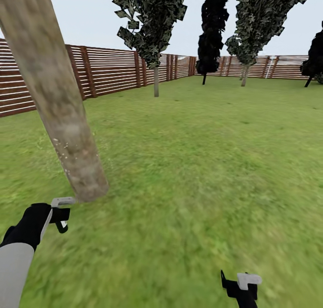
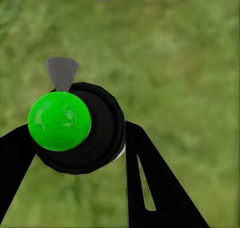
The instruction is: In the garden, pick up the pesticide atomizer on the floor and spray pesticide onto both trees until each tree trunk is fully covered.
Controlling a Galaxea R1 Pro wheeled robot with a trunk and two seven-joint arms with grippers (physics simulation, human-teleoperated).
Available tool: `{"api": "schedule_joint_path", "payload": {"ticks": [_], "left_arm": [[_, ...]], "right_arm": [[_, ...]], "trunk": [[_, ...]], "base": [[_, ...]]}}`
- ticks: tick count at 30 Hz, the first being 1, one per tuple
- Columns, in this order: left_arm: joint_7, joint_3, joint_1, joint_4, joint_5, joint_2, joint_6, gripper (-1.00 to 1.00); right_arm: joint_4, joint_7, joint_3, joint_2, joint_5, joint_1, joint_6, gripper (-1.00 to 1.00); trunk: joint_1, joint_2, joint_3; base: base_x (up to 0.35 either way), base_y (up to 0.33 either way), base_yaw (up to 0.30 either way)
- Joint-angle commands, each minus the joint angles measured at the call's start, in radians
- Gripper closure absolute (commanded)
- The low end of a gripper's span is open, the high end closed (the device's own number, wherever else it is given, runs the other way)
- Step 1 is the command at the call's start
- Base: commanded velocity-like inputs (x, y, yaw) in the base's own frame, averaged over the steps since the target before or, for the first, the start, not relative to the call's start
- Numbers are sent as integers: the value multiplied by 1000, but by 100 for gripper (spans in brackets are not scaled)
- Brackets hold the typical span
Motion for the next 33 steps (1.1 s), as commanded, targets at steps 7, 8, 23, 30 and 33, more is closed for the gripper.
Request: {"api": "schedule_joint_path", "payload": {"ticks": [7,8,23,30,33], "left_arm": [[58,-1,2,15,-4,6,-2,100],[72,-1,2,15,-3,6,-2,100],[78,65,2,20,2,-3,-59,100],[78,72,-3,4,0,-14,-58,100],[78,67,-13,4,1,-32,-58,100]], "right_arm": [[0,0,0,0,0,0,0,-100],[0,0,0,0,0,0,0,-100],[0,0,0,1,1,0,0,-100],[0,0,0,1,1,1,0,-100],[0,0,0,1,1,0,0,-100]], "trunk": [[0,0,0],[0,0,0],[0,0,0],[0,0,0],[0,0,0]], "base": [[284,-138,12],[283,-147,0],[178,-145,138],[0,-1,46],[0,0,0]]}}
